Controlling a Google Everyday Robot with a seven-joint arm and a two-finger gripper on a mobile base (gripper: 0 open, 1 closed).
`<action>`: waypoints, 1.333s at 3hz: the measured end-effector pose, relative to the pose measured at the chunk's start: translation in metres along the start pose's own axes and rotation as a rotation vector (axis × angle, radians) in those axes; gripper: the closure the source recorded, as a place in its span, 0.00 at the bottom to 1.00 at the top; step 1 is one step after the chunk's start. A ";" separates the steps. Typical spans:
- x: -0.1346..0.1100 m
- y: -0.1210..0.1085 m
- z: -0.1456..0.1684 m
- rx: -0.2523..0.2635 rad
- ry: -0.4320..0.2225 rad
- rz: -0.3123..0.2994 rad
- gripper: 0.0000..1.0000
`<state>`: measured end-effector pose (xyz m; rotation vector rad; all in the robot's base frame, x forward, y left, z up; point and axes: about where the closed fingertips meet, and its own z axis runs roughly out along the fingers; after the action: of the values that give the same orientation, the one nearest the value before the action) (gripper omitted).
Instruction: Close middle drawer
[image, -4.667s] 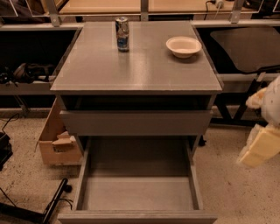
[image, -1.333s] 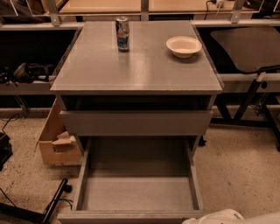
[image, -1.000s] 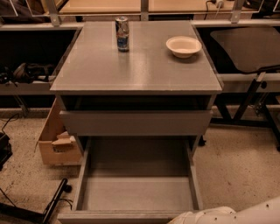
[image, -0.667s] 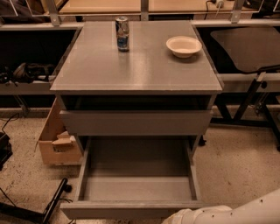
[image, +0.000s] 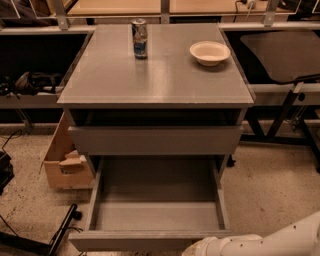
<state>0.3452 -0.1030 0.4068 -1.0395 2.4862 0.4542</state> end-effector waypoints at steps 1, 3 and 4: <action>-0.018 -0.017 0.019 0.018 -0.070 -0.028 1.00; -0.063 -0.043 0.049 0.022 -0.145 -0.101 1.00; -0.093 -0.061 0.056 0.034 -0.175 -0.133 1.00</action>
Offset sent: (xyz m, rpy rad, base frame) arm 0.2075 0.0385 -0.0096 0.1242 -0.3242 0.0892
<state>0.4632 -0.0636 0.3944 -1.0948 2.2481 0.4407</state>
